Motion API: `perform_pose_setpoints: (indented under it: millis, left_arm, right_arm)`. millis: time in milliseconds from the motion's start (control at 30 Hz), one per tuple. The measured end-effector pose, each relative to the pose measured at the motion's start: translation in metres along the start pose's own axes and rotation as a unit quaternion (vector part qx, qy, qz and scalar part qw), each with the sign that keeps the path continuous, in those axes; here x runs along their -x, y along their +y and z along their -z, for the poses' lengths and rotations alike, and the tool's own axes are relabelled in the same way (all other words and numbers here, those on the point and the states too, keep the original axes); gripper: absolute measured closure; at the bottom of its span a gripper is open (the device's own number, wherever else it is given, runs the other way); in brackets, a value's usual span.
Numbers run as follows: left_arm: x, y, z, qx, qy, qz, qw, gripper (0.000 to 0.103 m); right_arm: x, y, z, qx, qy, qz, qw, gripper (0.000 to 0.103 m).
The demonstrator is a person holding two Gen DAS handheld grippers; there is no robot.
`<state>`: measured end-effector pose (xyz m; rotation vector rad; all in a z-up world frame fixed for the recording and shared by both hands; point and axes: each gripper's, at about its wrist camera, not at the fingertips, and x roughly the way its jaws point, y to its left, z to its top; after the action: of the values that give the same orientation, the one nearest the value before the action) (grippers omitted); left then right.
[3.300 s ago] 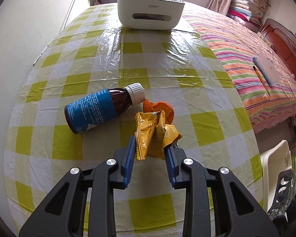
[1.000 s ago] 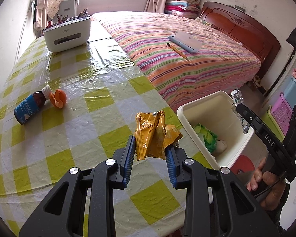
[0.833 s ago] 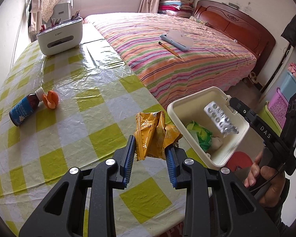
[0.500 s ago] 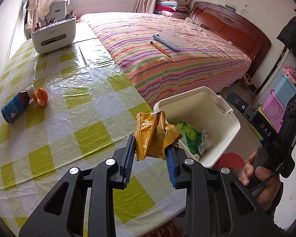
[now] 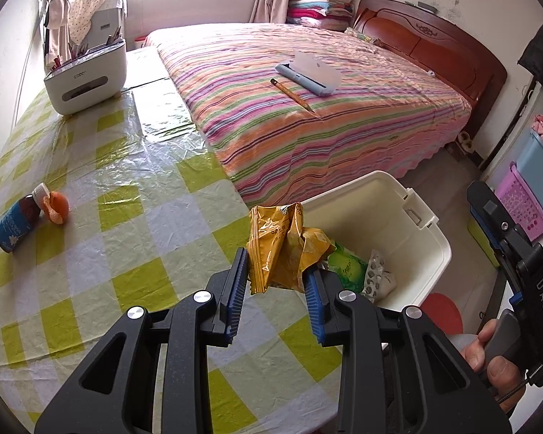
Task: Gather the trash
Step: 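Carry the yellow wrapper into the bin and open the left tool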
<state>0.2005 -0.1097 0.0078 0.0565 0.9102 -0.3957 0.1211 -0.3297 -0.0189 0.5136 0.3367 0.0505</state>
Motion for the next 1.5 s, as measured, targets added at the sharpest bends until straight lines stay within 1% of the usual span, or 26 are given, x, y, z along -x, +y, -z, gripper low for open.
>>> perform_pose_setpoints:
  millis: [133,267,467,600,733,867,1267,1500]
  left_arm:
    - [-0.008,-0.019,-0.01,-0.013,0.001,-0.001,0.9999,0.074]
    - [-0.017,-0.037,-0.018,-0.028,0.003,-0.005,0.9996,0.073]
    - [-0.031,-0.057,-0.026,-0.048,0.011,-0.018,0.9986,0.072]
    - [-0.043,-0.063,-0.028,-0.048,0.023,-0.027,0.9982,0.072]
    - [-0.056,-0.069,-0.029,-0.054,0.038,-0.04,0.997,0.072]
    - [-0.066,-0.069,-0.03,-0.048,0.049,-0.048,0.9965,0.072]
    - [-0.084,-0.081,-0.03,-0.059,0.07,-0.07,0.9933,0.072]
    - [-0.092,-0.089,-0.031,-0.066,0.075,-0.083,0.9916,0.072]
  right_arm:
    - [0.007,-0.007,-0.004,-0.02,-0.011,-0.008,1.0,0.035]
    - [0.013,-0.013,-0.004,-0.037,-0.015,-0.016,0.999,0.031]
    - [0.022,-0.02,0.0,-0.063,-0.012,-0.047,0.997,0.031]
    - [0.025,-0.022,-0.003,-0.072,-0.016,-0.067,0.995,0.031]
    - [0.028,-0.026,-0.003,-0.077,-0.018,-0.08,0.994,0.031]
    - [0.03,-0.032,-0.003,-0.087,-0.019,-0.089,0.992,0.031]
    - [0.036,-0.037,-0.002,-0.106,-0.017,-0.118,0.987,0.031]
    - [0.037,-0.039,-0.003,-0.111,-0.016,-0.131,0.985,0.031]
